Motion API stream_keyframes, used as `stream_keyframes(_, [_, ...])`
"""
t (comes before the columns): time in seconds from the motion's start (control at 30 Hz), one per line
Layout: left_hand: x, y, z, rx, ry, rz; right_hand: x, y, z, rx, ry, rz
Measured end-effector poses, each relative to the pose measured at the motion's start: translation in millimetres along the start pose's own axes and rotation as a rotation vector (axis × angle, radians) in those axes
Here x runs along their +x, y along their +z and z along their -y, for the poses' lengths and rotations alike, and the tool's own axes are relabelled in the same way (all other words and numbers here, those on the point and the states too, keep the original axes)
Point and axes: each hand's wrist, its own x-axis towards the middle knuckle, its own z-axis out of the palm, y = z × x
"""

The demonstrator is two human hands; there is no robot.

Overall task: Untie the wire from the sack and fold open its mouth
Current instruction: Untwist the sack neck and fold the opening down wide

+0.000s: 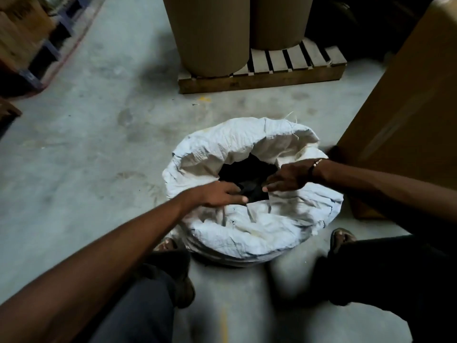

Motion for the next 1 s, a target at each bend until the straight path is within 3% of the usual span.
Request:
stream_keyframes(0.13, [-7.8,49.5,-18.5,-0.327,-0.154,0.564,-6.4,18.6,-0.7,-0.154,0.173,0.086])
stream_keyframes(0.2, [-4.4,54.8,-14.9,-0.329,-0.23,0.661,-5.1,20.8,-6.6,-0.122,0.149,0.085])
stream_keyframes(0.27, [-2.2,41.7,-16.9,-0.318,-0.248,0.575,-12.3,23.5,-9.1,-0.123,0.043,-0.073])
stream_keyframes(0.37, [5.0,15.1,-14.6,-0.536,-0.153,0.309,-17.6,31.8,-2.7,0.06,-0.131,-0.285])
stream_keyframes(0.53, [29.9,-43.2,9.6,-0.332,-0.103,-0.049,-12.6,58.0,18.6,0.105,-0.076,-0.131])
stream_keyframes(0.7, [60.4,-86.3,31.2,-0.272,-0.197,-0.446,2.3,56.3,28.5,0.174,0.004,0.236])
stream_keyframes(0.73, [64.2,-88.8,31.3,-0.206,-0.207,-0.481,4.9,55.0,27.1,0.191,-0.009,0.248])
stream_keyframes(0.9, [49.9,-55.1,10.4,0.11,-0.136,-0.425,2.2,46.8,9.0,0.22,-0.041,-0.087])
stream_keyframes(0.93, [40.6,-43.8,3.0,0.162,-0.111,-0.315,1.7,47.1,4.8,0.193,-0.028,-0.148])
stream_keyframes(1.0, [23.5,-23.9,-6.7,0.29,-0.223,0.094,-2.7,49.5,-0.1,0.108,0.038,-0.257])
